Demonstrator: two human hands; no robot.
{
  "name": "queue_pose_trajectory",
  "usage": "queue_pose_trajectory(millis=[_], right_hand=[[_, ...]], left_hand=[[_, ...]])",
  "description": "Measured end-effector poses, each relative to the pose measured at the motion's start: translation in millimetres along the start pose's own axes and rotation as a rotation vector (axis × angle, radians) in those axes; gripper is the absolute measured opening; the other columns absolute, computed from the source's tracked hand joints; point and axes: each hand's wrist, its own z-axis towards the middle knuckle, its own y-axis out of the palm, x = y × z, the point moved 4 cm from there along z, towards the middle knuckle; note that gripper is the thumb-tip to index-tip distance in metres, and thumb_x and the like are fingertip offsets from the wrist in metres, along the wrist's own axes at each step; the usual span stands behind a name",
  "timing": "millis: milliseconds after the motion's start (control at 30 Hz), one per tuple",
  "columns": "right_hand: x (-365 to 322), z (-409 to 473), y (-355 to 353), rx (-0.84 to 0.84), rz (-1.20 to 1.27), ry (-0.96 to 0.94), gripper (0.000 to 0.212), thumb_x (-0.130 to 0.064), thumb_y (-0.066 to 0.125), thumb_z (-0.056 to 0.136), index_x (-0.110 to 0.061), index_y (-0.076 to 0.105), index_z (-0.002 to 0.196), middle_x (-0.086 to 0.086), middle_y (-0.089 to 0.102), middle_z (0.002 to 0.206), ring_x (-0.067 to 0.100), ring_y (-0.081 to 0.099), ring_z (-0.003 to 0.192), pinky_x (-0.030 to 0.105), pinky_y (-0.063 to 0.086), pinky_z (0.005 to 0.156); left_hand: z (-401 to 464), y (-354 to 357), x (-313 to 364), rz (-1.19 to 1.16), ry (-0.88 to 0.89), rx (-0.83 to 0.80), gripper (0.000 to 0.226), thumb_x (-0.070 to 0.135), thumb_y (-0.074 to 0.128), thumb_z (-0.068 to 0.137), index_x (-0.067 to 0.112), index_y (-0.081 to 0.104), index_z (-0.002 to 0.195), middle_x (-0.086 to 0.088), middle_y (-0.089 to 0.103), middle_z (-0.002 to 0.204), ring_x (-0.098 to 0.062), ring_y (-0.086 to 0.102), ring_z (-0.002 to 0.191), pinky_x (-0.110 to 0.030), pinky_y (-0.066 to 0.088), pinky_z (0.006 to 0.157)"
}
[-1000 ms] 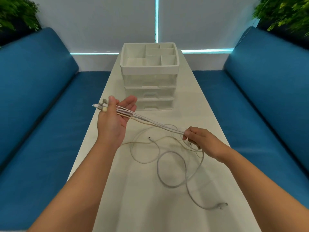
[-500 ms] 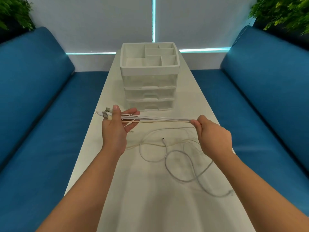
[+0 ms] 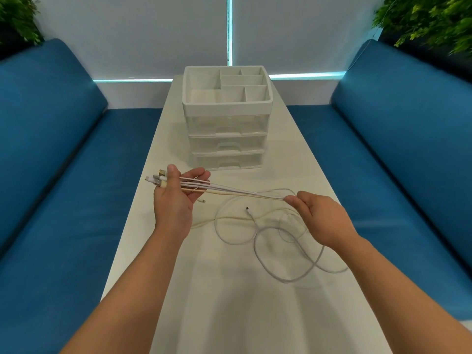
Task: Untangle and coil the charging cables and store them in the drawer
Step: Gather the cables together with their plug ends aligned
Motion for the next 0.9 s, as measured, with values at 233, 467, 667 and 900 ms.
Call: queue_pose_trajectory(millis=[233, 467, 667, 900], right_hand=[[14.4, 11.2, 11.8, -0.053, 0.182, 0.214, 0.049, -0.054, 0.035, 0.097, -0.015, 0.062, 0.085, 0.004, 0.070, 0.082, 0.020, 0.060, 0.066, 0.036, 0.052, 0.064], [-63.3, 23.0, -0.1, -0.193, 0.211, -0.132, 0.053, -0.040, 0.050, 0.089, -0.031, 0.038, 0.140, -0.007, 0.050, 0.139, 0.015, 0.040, 0.133, 0.043, 0.006, 0.119], [-129.4, 38.2, -7.7, -0.361, 0.618, -0.195, 0.027, -0.040, 0.061, 0.091, -0.015, 0.062, 0.084, -0.006, 0.064, 0.063, 0.012, 0.060, 0.057, 0.032, 0.050, 0.066], [-89.3, 30.6, -10.4, -0.426, 0.628, -0.117, 0.043, -0.052, 0.050, 0.093, -0.020, 0.048, 0.064, -0.008, 0.041, 0.057, 0.009, 0.034, 0.053, 0.026, 0.033, 0.055]], left_hand=[[-12.1, 24.3, 6.7, 0.073, 0.015, -0.220, 0.023, 0.031, 0.038, 0.104, 0.011, 0.049, 0.103, -0.014, 0.075, 0.099, -0.029, 0.072, 0.096, -0.036, 0.061, 0.078], [-15.6, 39.7, 19.0, 0.204, 0.139, -0.185, 0.013, 0.027, 0.042, 0.104, 0.014, 0.046, 0.101, -0.011, 0.075, 0.097, -0.026, 0.075, 0.085, -0.031, 0.061, 0.068], [-17.0, 47.0, 26.8, 0.136, 0.130, -0.236, 0.016, 0.022, 0.042, 0.104, 0.007, 0.046, 0.103, -0.015, 0.075, 0.096, -0.027, 0.074, 0.090, -0.034, 0.060, 0.069], [6.3, 15.5, 66.3, -0.106, 0.128, -0.108, 0.020, 0.026, 0.040, 0.105, 0.008, 0.048, 0.104, -0.013, 0.076, 0.092, -0.026, 0.073, 0.094, -0.033, 0.059, 0.077]])
